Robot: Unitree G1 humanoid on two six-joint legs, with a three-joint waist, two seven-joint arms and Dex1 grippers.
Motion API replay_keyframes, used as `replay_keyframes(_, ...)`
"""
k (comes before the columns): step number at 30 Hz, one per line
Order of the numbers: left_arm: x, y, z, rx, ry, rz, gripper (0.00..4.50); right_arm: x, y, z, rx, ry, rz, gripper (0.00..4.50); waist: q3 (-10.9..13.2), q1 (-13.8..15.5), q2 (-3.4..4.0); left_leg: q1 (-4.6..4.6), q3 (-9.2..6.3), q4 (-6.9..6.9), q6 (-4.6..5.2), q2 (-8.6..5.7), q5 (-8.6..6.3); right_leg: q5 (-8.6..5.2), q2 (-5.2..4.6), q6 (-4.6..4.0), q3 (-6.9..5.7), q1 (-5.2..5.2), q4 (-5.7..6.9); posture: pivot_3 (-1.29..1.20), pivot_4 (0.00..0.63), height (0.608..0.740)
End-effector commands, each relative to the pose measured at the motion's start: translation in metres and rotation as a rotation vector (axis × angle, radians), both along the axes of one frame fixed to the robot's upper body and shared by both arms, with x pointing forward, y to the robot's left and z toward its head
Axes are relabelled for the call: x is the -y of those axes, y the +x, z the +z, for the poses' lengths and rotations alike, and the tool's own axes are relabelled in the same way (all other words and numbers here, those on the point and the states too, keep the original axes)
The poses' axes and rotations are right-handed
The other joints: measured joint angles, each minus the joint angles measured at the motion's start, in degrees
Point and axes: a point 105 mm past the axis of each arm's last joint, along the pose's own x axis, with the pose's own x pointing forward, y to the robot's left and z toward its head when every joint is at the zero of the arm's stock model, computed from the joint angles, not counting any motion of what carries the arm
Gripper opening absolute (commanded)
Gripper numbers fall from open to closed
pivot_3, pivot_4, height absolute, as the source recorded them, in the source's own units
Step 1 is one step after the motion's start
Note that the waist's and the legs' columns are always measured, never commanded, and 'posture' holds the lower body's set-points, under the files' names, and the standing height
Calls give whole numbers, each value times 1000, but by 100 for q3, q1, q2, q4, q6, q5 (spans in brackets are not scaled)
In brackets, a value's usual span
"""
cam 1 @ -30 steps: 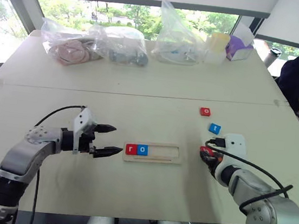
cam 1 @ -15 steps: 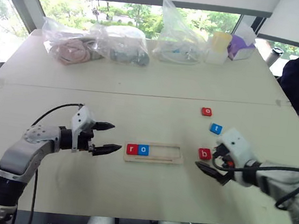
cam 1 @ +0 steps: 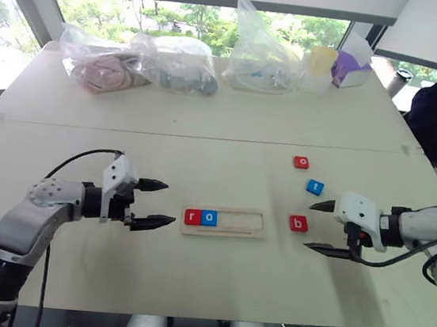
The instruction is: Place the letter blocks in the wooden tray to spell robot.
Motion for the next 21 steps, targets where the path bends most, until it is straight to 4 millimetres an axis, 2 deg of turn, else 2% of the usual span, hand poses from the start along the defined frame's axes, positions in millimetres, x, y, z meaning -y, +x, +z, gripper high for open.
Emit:
replay_keyframes(1, 3, -4, 13, 67, 6, -45, 4500, -1, 7, 1, 18, 17, 22, 4420, 0, 8, 0, -1, 0, 0, 0, 0, 0, 1, 0, 1, 0, 0, 0, 0, 150, 740)
replay_keyframes(8, 6, -6, 21, 101, -18, -81, 4500, -3, 9, -12, -24, 32, 25, 4420, 1, 33, 1, -2, -2, 0, 0, 0, 0, 9, 0, 16, 0, 0, 2, 0, 150, 740)
replay_keyframes(13, 11, -9, 35, 111, -86, -135, 4500, -5, 11, -18, -18, 33, 21, 4420, 1, 35, 2, 0, -2, 6, 0, 0, 0, 9, 0, 15, 0, 0, 9, 0, 150, 740)
replay_keyframes(15, 13, -10, 36, 110, -95, -145, 4500, -6, 13, -19, -13, 36, 18, 3896, 1, 26, 2, 1, -1, 7, 0, -1, 0, 10, 0, 15, 0, 1, 10, 0, 150, 740)
replay_keyframes(17, 16, -13, 40, 98, -124, -157, 4500, -8, 14, -20, -7, 43, 18, 3140, 1, 6, 2, 2, -1, 7, 0, -1, 0, 10, 0, 15, 1, 3, 10, 0, 150, 740)
replay_keyframes(19, 18, -14, 44, 105, -142, -156, 4500, -10, 15, -19, 0, 48, 21, 2003, 1, 0, 2, 3, -1, 7, 0, -1, 0, 11, 0, 17, 1, 3, 12, 0, 150, 740)
replay_keyframes(21, 18, -14, 46, 117, -151, -153, 4500, -13, 16, -17, 12, 56, 24, 1110, 1, 3, 2, 4, -1, 8, 0, 0, 1, 11, 0, 17, 1, 3, 14, 0, 150, 740)
